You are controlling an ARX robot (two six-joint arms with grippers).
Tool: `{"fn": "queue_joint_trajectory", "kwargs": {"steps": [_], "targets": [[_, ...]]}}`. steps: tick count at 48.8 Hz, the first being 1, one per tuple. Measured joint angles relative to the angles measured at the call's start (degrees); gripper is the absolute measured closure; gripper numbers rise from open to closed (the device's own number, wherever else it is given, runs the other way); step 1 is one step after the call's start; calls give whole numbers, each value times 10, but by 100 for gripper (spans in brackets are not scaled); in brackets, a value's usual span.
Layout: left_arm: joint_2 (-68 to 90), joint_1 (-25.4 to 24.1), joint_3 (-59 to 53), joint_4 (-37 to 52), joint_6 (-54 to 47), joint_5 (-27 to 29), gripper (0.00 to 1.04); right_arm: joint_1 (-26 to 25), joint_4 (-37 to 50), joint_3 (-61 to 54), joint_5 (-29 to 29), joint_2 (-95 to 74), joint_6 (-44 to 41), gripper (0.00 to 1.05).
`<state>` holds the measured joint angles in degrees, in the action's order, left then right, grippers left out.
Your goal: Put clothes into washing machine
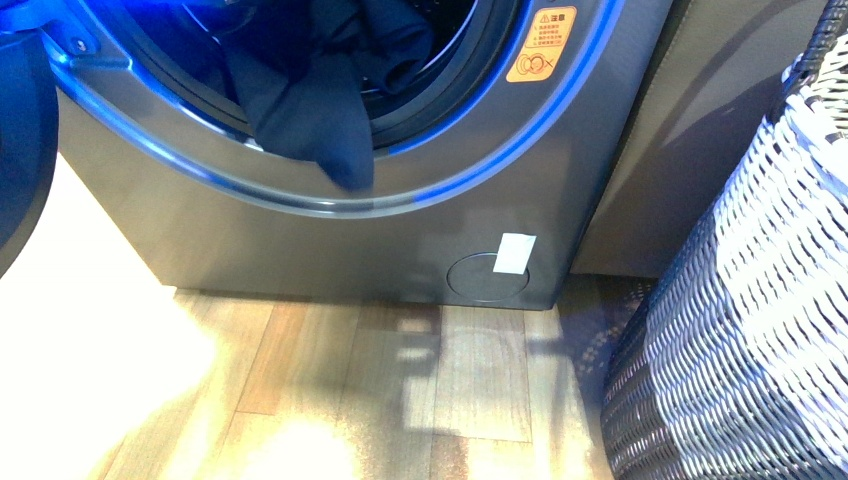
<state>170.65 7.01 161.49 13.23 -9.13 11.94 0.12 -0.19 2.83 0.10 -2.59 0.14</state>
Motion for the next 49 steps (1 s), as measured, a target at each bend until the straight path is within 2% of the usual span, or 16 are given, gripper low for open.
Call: {"fn": "queue_joint_trajectory", "kwargs": {"steps": [3, 4, 10, 13, 15, 16, 25, 49], "targets": [[0, 0, 14, -14, 2, -11, 84, 0, 0, -4, 0, 5, 0, 102], [0, 0, 14, -14, 2, -11, 84, 0, 1, -6, 0, 8, 0, 102], [-7, 9, 29, -51, 16, -42, 58, 0, 0, -25, 0, 23, 0, 102], [-41, 15, -30, -56, 16, -65, 49, 0, 0, -25, 0, 22, 0, 102], [-93, 23, -131, -36, 17, -80, 38, 0, 0, -25, 0, 23, 0, 102], [-102, 24, -151, -31, 17, -81, 36, 0, 0, -25, 0, 23, 0, 102], [-245, 44, -426, 80, 17, -99, 6, 0, 0, -25, 0, 23, 0, 102], [-505, 51, -934, 323, 40, -117, 6, 0, 0, -25, 0, 23, 0, 102]]}}
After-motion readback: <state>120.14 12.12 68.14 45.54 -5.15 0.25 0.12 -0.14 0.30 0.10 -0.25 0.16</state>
